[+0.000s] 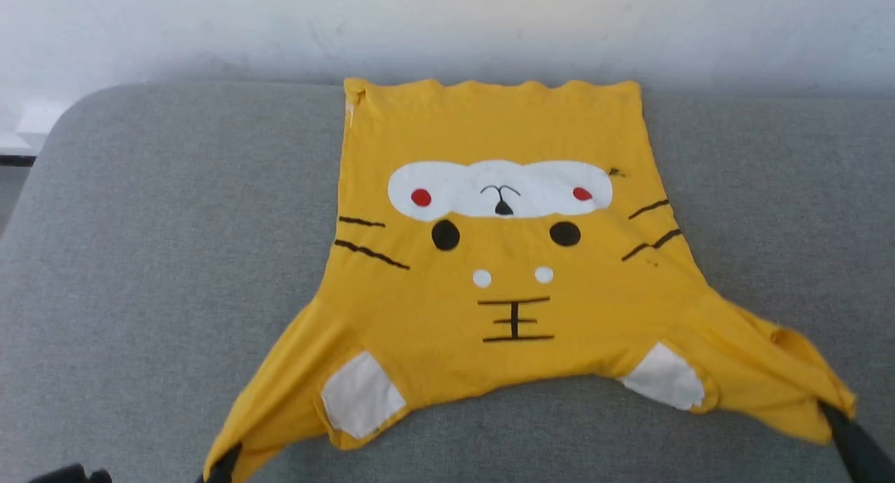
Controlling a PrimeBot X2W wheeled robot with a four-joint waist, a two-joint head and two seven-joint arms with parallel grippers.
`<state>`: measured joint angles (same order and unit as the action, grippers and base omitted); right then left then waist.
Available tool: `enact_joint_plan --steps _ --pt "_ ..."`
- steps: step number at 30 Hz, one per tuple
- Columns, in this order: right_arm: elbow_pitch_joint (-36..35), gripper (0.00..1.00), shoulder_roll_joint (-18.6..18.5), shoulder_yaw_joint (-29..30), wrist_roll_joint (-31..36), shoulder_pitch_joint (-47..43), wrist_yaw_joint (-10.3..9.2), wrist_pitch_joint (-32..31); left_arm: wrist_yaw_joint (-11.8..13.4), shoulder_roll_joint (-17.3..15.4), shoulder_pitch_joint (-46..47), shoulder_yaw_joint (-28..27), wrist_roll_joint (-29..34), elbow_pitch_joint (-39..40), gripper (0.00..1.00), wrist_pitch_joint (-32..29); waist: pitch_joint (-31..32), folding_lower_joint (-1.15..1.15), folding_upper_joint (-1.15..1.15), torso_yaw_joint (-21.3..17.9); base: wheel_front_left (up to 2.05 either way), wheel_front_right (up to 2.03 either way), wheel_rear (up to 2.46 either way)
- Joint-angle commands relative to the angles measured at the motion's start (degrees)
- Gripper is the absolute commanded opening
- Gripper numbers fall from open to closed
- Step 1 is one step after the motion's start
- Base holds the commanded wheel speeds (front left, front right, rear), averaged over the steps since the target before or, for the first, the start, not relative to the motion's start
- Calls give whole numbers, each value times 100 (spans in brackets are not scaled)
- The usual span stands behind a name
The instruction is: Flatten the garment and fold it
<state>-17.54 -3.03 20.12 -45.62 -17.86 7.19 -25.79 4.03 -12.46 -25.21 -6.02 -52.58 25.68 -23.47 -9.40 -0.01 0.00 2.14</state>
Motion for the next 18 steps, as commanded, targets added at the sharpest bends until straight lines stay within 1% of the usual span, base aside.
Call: enact_joint_plan --steps 1,4,13,18 --pt "9 0 14 7 -64 -134 30 -41 -80 -26 -111 1 -94 33 0 -35 84 1 0 -4 0 0 0" --pt "-24 0 14 34 -168 -487 30 -208 -187 -35 -374 -124 -304 36 0 -50 148 1 0 -62 0 0 0" --pt "-326 0 15 383 -447 -1388 30 -919 -252 -79 -1000 -716 -681 284 0 23 198 1 0 -179 0 0 0" --pt "-291 0 15 452 -385 -1557 30 -1082 -271 -98 -1122 -775 -718 341 0 11 199 1 0 -218 0 0 0"
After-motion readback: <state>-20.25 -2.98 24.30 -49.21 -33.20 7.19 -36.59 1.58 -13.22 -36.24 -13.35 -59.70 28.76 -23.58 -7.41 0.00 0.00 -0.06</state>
